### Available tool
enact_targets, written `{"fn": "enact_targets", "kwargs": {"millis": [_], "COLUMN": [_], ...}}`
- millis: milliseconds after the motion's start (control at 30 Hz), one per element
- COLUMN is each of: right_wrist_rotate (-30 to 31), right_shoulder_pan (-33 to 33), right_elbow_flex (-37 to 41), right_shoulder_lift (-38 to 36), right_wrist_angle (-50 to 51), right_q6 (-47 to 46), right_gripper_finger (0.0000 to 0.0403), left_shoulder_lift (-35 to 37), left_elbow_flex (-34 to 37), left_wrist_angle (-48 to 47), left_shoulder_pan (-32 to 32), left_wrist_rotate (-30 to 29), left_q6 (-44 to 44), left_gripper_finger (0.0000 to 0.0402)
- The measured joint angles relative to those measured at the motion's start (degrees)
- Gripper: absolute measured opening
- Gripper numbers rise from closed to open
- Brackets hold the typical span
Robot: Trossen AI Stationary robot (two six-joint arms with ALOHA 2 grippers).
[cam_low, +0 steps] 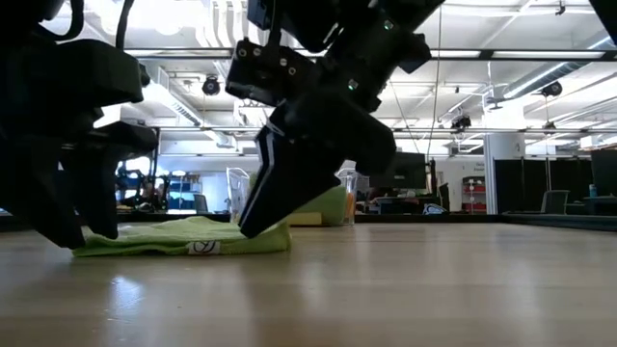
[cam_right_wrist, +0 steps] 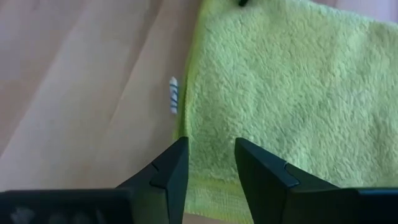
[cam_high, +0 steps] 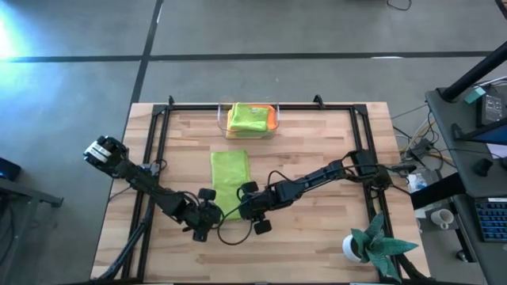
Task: Fold microfiber towels
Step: Fold the light green microfiber cloth
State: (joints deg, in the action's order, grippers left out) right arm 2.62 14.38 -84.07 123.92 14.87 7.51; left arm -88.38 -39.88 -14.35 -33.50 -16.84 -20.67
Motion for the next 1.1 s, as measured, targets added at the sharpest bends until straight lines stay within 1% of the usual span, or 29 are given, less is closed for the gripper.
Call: {"fn": "enact_targets", "kwargs": {"millis": [167,267,367,500,733,933,1100], "right_wrist_rotate": [-0.3,-2.9,-3.2,-3.3,-3.3,-3.3,-4.7], "right_shoulder_pan": [-0.1,-0.1,-0.1,-0.2,0.0,0.0,0.1], "right_elbow_flex": [0.1,0.1,0.1,0.1,0.1,0.2,0.2], "right_shoulder_lift": [0.0,0.0,0.0,-0.2,-0.2,-0.2,-0.2], "right_wrist_angle": [1.3,1.2,1.2,1.2,1.2,1.2,1.6], "right_q6": [-2.0,-4.0,-6.6,-10.5,-10.6,-10.0,-10.2], "right_gripper_finger": [0.0120,0.0119,0.0124,0.0139,0.0167,0.0171,0.0171], "left_shoulder_lift": [0.0,0.0,0.1,0.1,0.1,0.1,0.1], "left_elbow_flex": [0.0,-0.3,-0.9,-1.1,-1.8,-4.5,-5.3], "left_wrist_angle": [0.0,-0.1,-0.1,-0.1,-0.7,-6.3,-6.7], "left_shoulder_pan": [0.0,0.0,0.0,0.0,0.0,0.0,0.0], "left_wrist_rotate": [0.6,2.8,3.5,4.2,4.6,5.7,6.5], "left_q6": [0.1,0.1,0.1,0.1,0.5,0.3,0.0], "left_gripper_finger": [0.0116,0.0116,0.0116,0.0116,0.0116,0.0116,0.0116]}}
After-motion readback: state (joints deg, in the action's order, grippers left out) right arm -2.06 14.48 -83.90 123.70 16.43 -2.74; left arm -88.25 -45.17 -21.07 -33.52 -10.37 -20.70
